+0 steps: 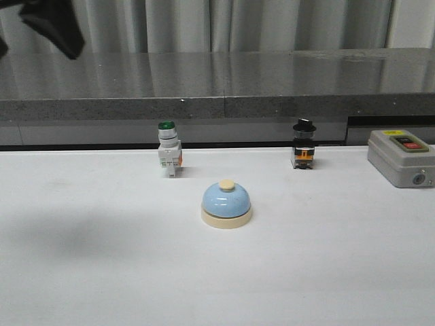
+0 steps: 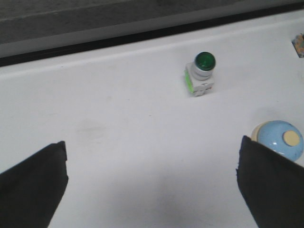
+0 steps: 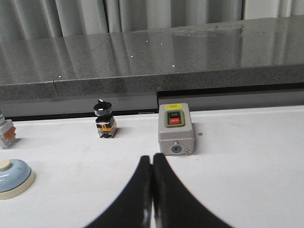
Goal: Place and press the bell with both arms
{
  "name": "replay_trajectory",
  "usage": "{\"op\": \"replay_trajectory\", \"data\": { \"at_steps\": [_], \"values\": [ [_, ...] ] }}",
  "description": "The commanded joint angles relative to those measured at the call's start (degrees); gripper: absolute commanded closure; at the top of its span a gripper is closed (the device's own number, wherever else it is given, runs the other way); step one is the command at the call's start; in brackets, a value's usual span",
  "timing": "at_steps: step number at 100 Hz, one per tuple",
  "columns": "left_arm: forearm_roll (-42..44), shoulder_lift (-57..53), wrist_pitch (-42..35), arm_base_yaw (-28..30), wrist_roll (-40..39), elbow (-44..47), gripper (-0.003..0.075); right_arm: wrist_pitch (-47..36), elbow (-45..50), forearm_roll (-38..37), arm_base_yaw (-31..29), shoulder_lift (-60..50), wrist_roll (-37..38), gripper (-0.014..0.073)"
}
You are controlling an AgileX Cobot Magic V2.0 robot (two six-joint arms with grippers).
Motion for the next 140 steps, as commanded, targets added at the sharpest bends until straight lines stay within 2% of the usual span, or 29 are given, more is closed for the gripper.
{"op": "replay_trajectory", "data": {
  "at_steps": [1, 21, 40, 53, 62, 70, 92, 140],
  "values": [
    [-0.3, -7.2, -5.8, 2.0, -0.5, 3.2, 0.0031, -4.7, -0.8, -0.1, -0.4, -1.1, -0.7, 0.0654],
    [-0.3, -19.7, -10.6, 5.4, -0.5, 15.1, 0.0031, -4.7, -0.8, -0.1, -0.4, -1.1, -0.7, 0.0654],
    [-0.7, -32.2, -14.7, 5.7, -0.5, 24.1, 0.0032, -4.7, -0.8, -0.1, -0.4, -1.1, -0.7, 0.0654],
    [-0.7, -39.8, -14.6, 5.7, -0.5, 27.2, 0.0087, -4.7, -0.8, -0.1, -0.4, -1.1, -0.7, 0.0654],
    [-0.7, -43.6, -14.5, 5.7, -0.5, 28.0, 0.0174, -4.7, -0.8, -0.1, -0.4, -1.1, -0.7, 0.0654],
    [-0.3, -45.7, -14.4, 5.7, -0.5, 28.0, 0.0301, -4.7, -0.8, -0.1, -0.4, -1.1, -0.7, 0.0654],
    [-0.3, -46.2, -14.4, 5.7, -0.5, 28.0, 0.0738, -4.7, -0.8, -0.1, -0.4, -1.1, -0.7, 0.0654],
    [-0.2, -46.2, -14.4, 5.7, -0.5, 28.0, 0.0741, -4.7, -0.8, -0.1, -0.4, -1.1, -0.7, 0.0654]
  ]
}}
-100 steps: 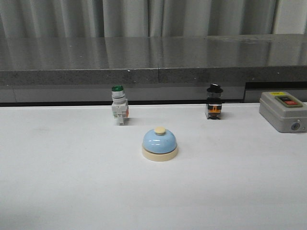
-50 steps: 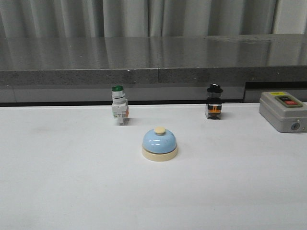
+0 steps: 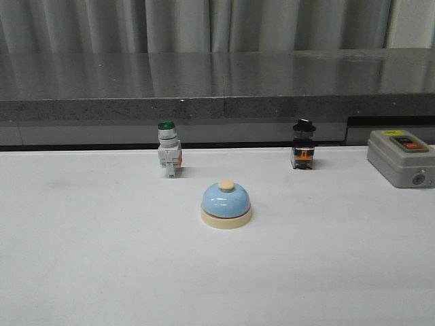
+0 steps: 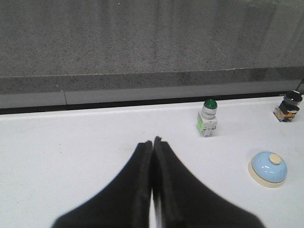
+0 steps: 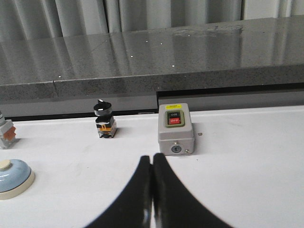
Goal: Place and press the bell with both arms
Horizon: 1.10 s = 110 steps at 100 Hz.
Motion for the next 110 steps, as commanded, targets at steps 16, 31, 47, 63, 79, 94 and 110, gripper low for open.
{"op": "replay_trajectory", "data": {
  "at_steps": [16, 31, 47, 63, 79, 94, 110],
  "values": [
    [0.9, 0.1, -7.6, 0.3, -0.4, -1.6, 0.0741, -4.7, -0.8, -0.1, -0.4, -1.1, -0.7, 0.0654],
    [2.7, 0.1, -10.4, 0.3, -0.4, -1.5, 0.0741, -4.7, -0.8, -0.1, -0.4, -1.1, -0.7, 0.0654],
    [7.6, -2.1, -12.3, 0.3, -0.4, 0.2, 0.0741, -4.7, -0.8, -0.1, -0.4, -1.1, -0.7, 0.0654],
    [8.9, -8.2, -17.1, 1.2, -0.4, 5.6, 0.0741, -4.7, -0.8, -0.1, -0.4, -1.1, -0.7, 0.0654],
    [8.9, -16.5, -17.6, 5.2, -0.4, 13.0, 0.0741, -4.7, -0.8, -0.1, -0.4, -1.1, -0.7, 0.0654],
    [8.9, -24.3, -17.8, 8.2, -0.4, 20.1, 0.0741, -4.7, -0.8, -0.1, -0.4, -1.1, -0.7, 0.0654],
    [8.1, -31.9, -17.8, 10.7, -0.4, 26.3, 0.0741, -4.7, -0.8, -0.1, -0.4, -1.1, -0.7, 0.0654]
  ]
}}
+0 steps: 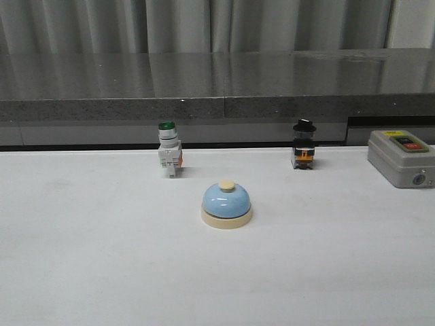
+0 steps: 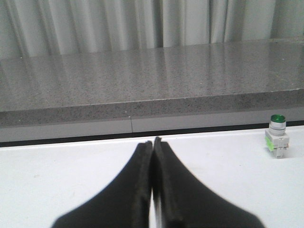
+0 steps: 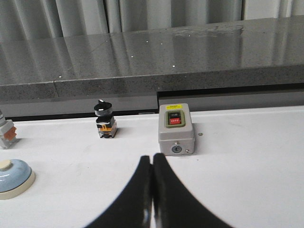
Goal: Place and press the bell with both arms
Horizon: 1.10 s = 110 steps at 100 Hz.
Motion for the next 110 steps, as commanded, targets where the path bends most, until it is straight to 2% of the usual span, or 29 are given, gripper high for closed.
{"op": "replay_trajectory", "data": {
  "at_steps": [1, 25, 52, 110],
  "values": [
    [-0.6, -3.0, -5.1, 1.4, -0.4, 1.4, 0.0741, -4.7, -0.8, -0.1, -0.4, -1.1, -0.7, 0.0654],
    [-0.7, -4.0, -7.2, 4.5, -0.4, 5.8, 0.0741, -4.7, -0.8, -0.1, -0.4, -1.1, -0.7, 0.0654],
    [-0.7, -4.0, -17.0, 4.5, -0.4, 9.8, 0.0741, -4.7, -0.8, -0.1, -0.4, -1.1, -0.7, 0.0654],
    [-0.7, -4.0, -16.5, 4.5, -0.4, 9.8, 0.0741, -4.7, -0.8, -0.1, -0.4, -1.1, -0.7, 0.0654]
  ]
}}
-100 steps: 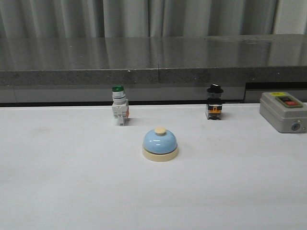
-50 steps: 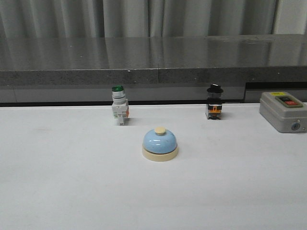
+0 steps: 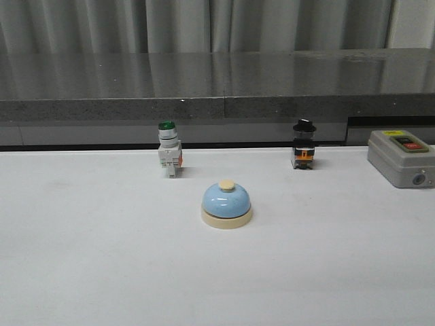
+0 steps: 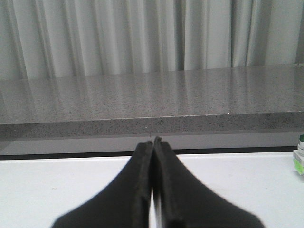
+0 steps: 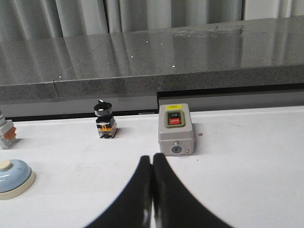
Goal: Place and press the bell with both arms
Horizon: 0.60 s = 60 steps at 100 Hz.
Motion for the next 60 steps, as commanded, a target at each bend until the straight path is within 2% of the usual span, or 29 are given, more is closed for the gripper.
{"op": "replay_trajectory", "data": {
  "at_steps": [1, 47, 60],
  "values": [
    [-0.5, -1.6, -4.8, 0.1, -0.3, 2.5, 0.0741, -4.6, -0.8, -0.1, -0.4, -1.1, -0.7, 0.0654],
    [-0.5, -1.6, -4.8, 0.1, -0.3, 2.5, 0.0741, -4.9, -0.8, -0.1, -0.4, -1.1, -0.7, 0.0654],
    [-0.5, -1.6, -4.8, 0.1, -0.3, 2.5, 0.0741, -10.2, -0.9, -0.1, -0.3, -1.1, -0.7, 0.0654]
  ]
}}
